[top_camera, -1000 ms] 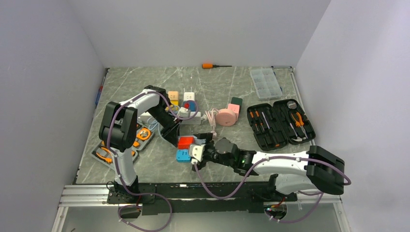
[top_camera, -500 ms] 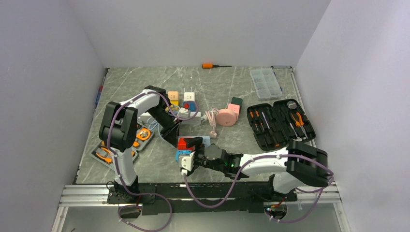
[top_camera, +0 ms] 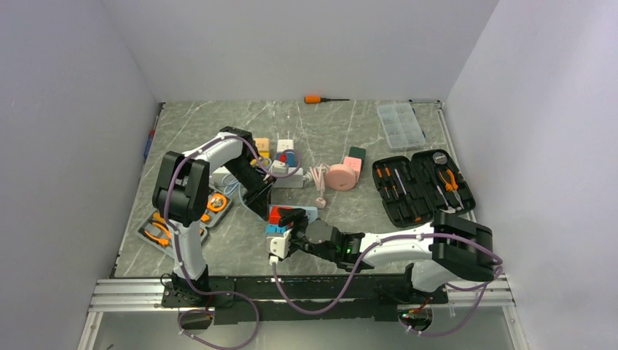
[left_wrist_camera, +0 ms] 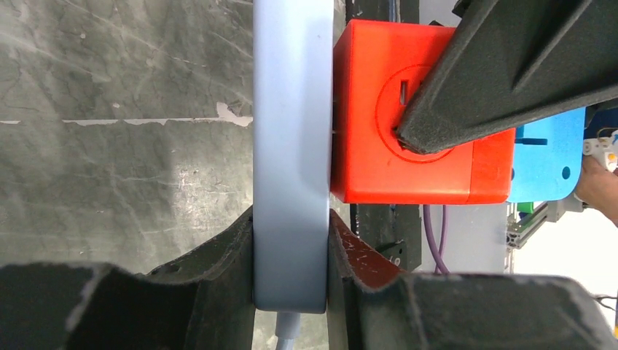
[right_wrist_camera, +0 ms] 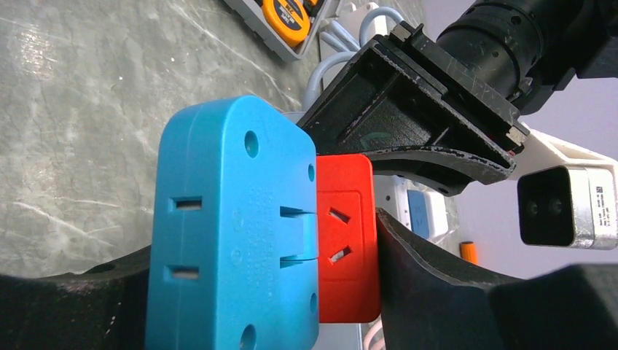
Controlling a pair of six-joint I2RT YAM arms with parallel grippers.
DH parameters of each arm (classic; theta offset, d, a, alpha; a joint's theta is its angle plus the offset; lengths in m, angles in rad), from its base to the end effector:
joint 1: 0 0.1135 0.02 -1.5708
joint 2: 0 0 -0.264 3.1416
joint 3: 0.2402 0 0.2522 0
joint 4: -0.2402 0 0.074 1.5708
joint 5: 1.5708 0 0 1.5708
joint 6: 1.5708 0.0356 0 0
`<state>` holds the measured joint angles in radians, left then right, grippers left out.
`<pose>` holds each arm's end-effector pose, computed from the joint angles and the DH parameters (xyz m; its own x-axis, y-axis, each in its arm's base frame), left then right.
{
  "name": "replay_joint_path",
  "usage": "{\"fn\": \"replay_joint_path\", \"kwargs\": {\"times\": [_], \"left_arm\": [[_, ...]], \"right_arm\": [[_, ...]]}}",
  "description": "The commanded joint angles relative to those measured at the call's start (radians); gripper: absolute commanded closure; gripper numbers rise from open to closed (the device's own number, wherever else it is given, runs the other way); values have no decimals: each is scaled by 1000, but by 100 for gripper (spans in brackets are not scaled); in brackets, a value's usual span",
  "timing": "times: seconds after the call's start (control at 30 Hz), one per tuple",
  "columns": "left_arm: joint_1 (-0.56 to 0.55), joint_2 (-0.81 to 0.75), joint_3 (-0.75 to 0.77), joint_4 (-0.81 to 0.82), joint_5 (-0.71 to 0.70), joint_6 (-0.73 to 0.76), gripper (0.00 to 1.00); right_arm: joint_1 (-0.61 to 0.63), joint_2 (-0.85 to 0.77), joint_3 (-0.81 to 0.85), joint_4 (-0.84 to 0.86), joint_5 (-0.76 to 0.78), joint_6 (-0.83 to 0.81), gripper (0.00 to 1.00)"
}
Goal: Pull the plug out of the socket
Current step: Remove the plug from the socket.
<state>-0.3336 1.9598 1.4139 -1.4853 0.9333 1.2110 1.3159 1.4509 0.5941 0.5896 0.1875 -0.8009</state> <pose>0.2914 -0.1313 0.1966 -0.4314 0.7391 -0.5174 0.7421 -0.0354 -0.6693 0.0819 0.2879 0.2010 0.6037 -0.4806 -0.6360 -0.6780 0.1101 -0.7268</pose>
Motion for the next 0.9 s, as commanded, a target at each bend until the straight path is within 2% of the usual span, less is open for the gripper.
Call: {"fn": "replay_joint_path", "kwargs": {"times": [0.0,0.13,0.4,0.87], "left_arm": [[-7,25,50,-66,77,-89,100],[-7,2,22,52,19,-208,100],[-7,5,-1,176,-70,-339,100],[-7,-9,-32,273,-182,-416,100]], "right_arm": [[53,-3,32,71,21,-21,100],[72,-25,24,98,43,-24,100],[90,-82,34,85,48,-11,100],[97,-278,31,-42,-19,133,100]]}}
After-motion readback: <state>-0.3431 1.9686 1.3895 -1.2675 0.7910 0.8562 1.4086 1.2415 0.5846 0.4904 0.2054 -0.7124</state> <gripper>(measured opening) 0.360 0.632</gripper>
